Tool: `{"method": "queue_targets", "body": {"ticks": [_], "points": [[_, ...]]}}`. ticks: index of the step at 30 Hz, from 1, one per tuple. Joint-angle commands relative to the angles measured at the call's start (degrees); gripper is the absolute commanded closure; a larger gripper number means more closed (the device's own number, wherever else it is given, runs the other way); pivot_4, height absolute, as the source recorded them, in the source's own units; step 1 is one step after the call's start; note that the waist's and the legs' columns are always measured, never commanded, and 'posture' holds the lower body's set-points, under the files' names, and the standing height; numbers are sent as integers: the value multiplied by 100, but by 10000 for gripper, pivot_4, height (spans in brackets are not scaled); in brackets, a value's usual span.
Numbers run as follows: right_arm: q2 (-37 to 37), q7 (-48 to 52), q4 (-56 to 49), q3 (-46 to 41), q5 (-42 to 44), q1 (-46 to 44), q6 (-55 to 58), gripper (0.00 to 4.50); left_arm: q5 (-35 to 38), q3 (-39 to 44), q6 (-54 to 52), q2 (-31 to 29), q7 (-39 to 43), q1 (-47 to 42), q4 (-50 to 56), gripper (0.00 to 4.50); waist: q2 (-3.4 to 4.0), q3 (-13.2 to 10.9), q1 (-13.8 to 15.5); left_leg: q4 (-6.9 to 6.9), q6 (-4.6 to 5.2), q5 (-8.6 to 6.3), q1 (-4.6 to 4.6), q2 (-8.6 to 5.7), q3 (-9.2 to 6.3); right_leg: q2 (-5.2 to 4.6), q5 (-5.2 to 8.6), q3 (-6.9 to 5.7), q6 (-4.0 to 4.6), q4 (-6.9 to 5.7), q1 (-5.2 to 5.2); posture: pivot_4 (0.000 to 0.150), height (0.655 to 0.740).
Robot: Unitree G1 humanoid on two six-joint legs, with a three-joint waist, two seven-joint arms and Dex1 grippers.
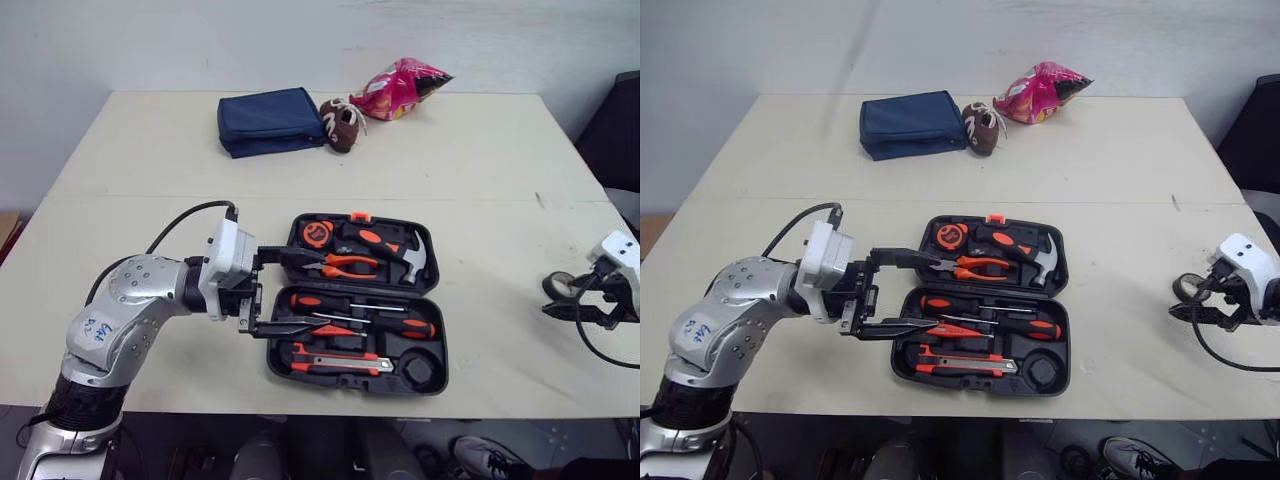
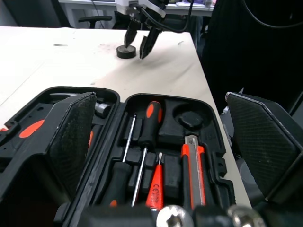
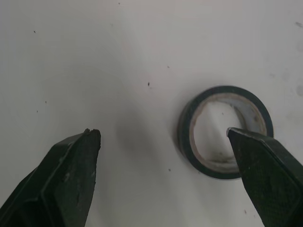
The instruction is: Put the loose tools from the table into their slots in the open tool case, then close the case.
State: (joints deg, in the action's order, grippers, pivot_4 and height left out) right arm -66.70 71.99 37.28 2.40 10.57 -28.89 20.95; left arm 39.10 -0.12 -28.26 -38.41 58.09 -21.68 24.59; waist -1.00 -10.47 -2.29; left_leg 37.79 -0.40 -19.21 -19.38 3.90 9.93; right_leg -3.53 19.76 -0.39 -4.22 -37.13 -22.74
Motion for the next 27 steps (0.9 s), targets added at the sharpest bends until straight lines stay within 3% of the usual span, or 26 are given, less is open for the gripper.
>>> {"method": "queue_targets", "body": {"ticks": [1,4,7,14,19,24,27], "points": [[-15,130,132,49,-235,-203,-16,0,57,144,28,-5,-96,6,240,508,1,0,6,0,0,0,0,0,0,0,0,0,0,0,0,1500,7400],[87,83,382,163,-427,-369,-43,0,70,114,9,-4,-153,-13,304,508,0,0,20,0,-1,-2,-1,1,-1,0,0,-1,0,2,-1,1500,7400],[170,59,643,227,-616,-507,-168,7681,118,137,-4,-11,-173,-20,384,0,0,0,32,8,0,-2,-4,0,0,-1,0,-1,0,1,0,1500,7400],[218,17,908,87,-735,-580,-557,43111,265,169,-4,109,-184,-107,438,0,1,0,39,10,-1,-3,-4,1,-1,0,0,-1,0,-2,0,1500,7400],[126,698,47,-339,-177,-197,-1307,44642,446,82,-186,-15,106,-117,477,0,1,0,24,10,-4,-5,-3,2,-1,3,0,-1,0,-4,-1,1500,7400],[123,1124,-2714,-1052,1177,718,-28,44642,451,-7,-262,-200,411,56,453,0,6,-3,16,13,-10,-8,-3,10,-4,8,1,-1,1,-13,-2,1500,7400],[45,1204,-4168,-1046,1669,1060,552,44642,275,-127,-130,-199,553,-12,290,0,6,-3,42,19,-11,-9,-2,11,-6,7,2,0,2,-20,-2,1500,7400]]}}
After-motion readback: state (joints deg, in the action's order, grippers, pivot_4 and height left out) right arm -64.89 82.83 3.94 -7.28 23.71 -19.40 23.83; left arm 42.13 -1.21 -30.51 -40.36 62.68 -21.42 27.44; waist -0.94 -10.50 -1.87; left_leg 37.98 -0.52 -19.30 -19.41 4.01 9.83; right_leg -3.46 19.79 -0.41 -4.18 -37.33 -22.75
